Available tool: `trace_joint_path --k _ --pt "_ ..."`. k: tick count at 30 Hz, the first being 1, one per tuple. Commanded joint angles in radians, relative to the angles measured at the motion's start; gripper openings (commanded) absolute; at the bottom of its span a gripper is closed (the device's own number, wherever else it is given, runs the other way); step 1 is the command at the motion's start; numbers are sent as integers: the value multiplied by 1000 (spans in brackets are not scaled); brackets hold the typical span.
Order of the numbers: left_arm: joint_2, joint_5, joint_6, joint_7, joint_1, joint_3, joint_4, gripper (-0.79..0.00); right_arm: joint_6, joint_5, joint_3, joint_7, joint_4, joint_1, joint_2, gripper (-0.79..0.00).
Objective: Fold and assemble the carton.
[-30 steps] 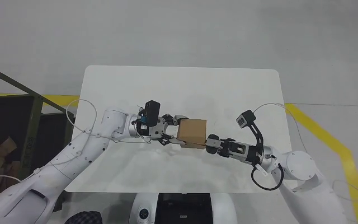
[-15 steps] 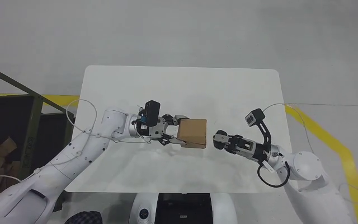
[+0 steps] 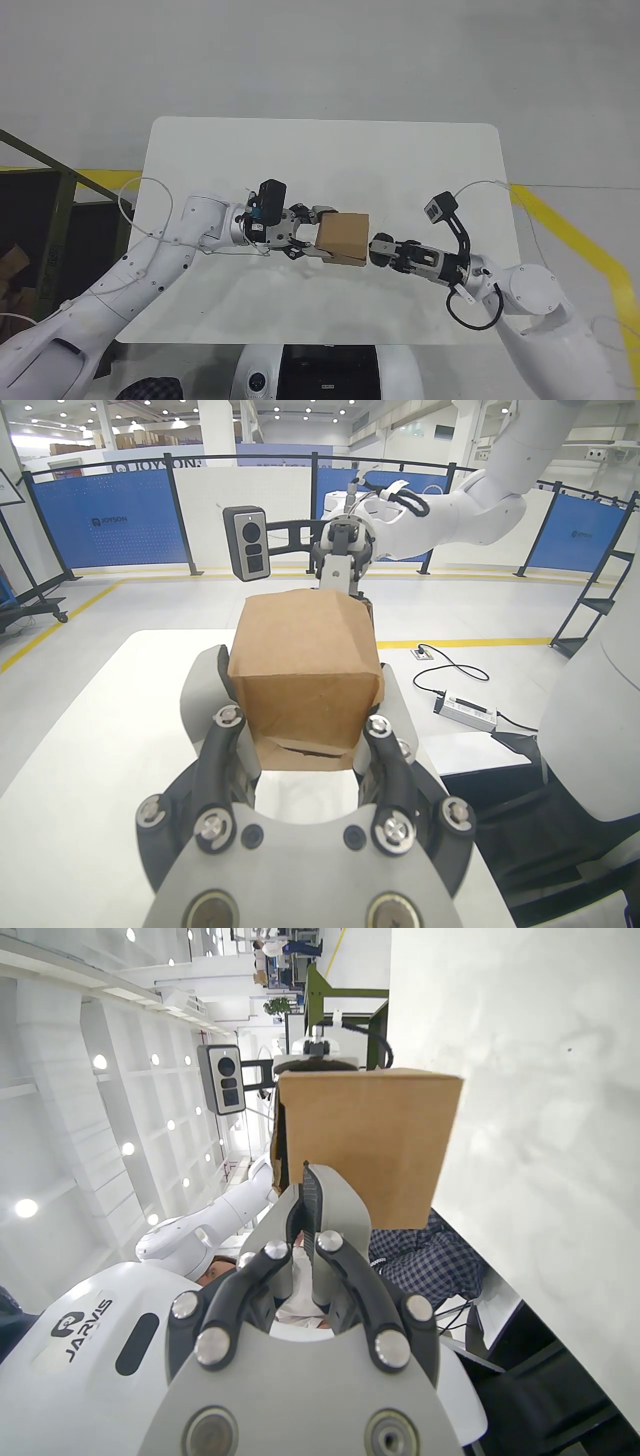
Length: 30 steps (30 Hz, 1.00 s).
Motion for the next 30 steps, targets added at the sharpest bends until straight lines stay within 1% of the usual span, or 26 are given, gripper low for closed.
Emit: trace_joint_path --k 1,7,12,22,27,30 --pt "0 0 0 0 0 0 0 -496 -7 8 29 -15 5 -21 3 -785" --pt "0 0 0 0 0 0 0 -502 -31 15 94 -47 -4 -84 8 -785" --pt "0 0 0 0 0 0 0 -496 -52 12 118 -49 -2 -118 10 -785" --pt "0 0 0 0 0 0 0 -486 -85 8 136 -45 -11 -152 12 -785" --pt "0 0 0 0 0 0 0 -449 -97 14 140 -33 -17 -158 12 -785" --pt "0 0 0 0 0 0 0 -449 -102 18 141 -27 -17 -157 11 -785"
